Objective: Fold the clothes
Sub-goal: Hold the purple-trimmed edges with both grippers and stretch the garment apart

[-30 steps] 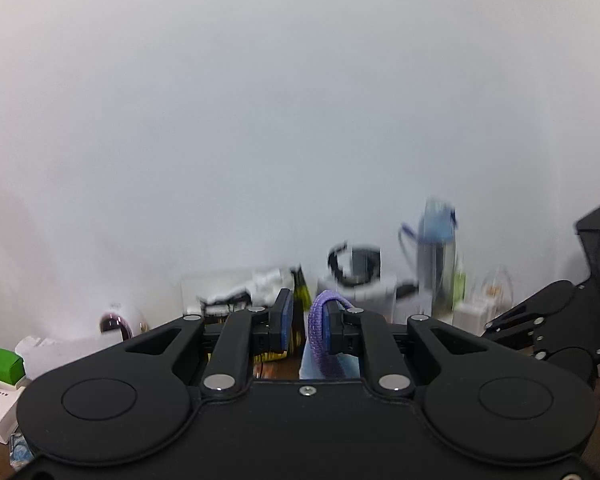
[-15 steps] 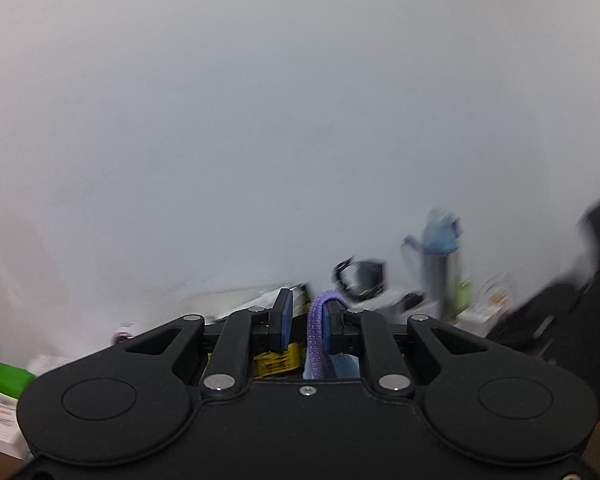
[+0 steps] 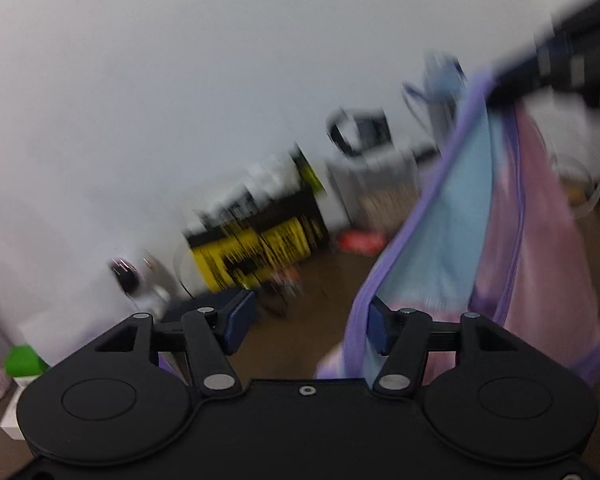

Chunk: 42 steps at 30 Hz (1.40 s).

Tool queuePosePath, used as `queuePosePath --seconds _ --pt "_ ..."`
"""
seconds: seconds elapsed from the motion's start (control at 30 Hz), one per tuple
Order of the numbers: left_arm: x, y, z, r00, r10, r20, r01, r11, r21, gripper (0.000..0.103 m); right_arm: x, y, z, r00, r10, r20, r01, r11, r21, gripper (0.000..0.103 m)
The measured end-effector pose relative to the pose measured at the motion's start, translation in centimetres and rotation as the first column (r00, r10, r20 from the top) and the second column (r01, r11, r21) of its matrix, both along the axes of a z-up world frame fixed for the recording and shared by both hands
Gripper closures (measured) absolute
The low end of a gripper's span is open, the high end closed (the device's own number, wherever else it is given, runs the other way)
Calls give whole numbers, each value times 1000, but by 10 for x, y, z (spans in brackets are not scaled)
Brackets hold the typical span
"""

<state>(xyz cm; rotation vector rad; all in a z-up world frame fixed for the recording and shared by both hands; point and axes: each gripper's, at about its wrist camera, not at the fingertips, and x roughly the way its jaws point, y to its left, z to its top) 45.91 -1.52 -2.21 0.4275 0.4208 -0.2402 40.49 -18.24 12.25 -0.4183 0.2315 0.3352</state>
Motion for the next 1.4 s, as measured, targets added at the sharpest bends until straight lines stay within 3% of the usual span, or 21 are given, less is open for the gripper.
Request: queuePosePath --seconds 0.1,0.17,0.2,0.3,0.43,0.5,0.57,0.6,0.73,0.87,1.07,1.1,1.2,1.4 --pt "2 6 -8 1000 -1 -16 1 1000 7 46 17 -4 -5 1000 -9 -12 9 1000 -1 92" --pt "-1 15 -2 999 32 9 -32 999 -28 64 22 -5 -8 999 -4 -36 4 1000 -8 92" --pt "-4 22 4 999 42 5 -42 997 -61 84 25 -5 -10 999 -2 -47 1 1000 -11 91" --pt "-4 37 24 997 76 33 -69 984 -166 91 38 -8 -22 994 0 -111 -1 1000 -10 89" --pt "-7 46 50 993 92 76 -73 971 -229 91 62 -10 -52 975 -56 -216 44 997 -58 67" --pt "-9 45 55 992 88 89 -65 970 -235 91 65 -7 -61 965 -41 -258 19 996 -89 62" --pt "-11 42 57 992 85 94 -62 973 -224 91 61 -1 -63 964 -14 -264 -12 995 -96 38" --pt "-14 40 57 992 80 95 -59 976 -208 91 57 7 -65 965 13 -262 -42 994 -104 21" --pt "-12 35 54 991 75 107 -55 983 -177 91 55 37 -85 952 79 -296 -124 983 -138 21" --pt "-13 39 58 990 77 122 -54 982 -181 91 62 40 -97 949 50 -310 -100 984 -147 21" --pt "-12 36 56 990 57 125 -38 987 -155 91 63 -1 -78 949 140 -284 -120 989 88 21" --pt "-13 34 56 991 51 127 -32 989 -146 91 66 -6 -78 947 155 -281 -126 985 120 25" --pt "-18 28 57 988 16 153 3 992 -127 91 81 -11 -85 948 155 -279 -114 981 157 55" --pt "-22 25 58 986 6 168 14 993 -120 91 86 8 -105 934 179 -308 -161 983 85 55"
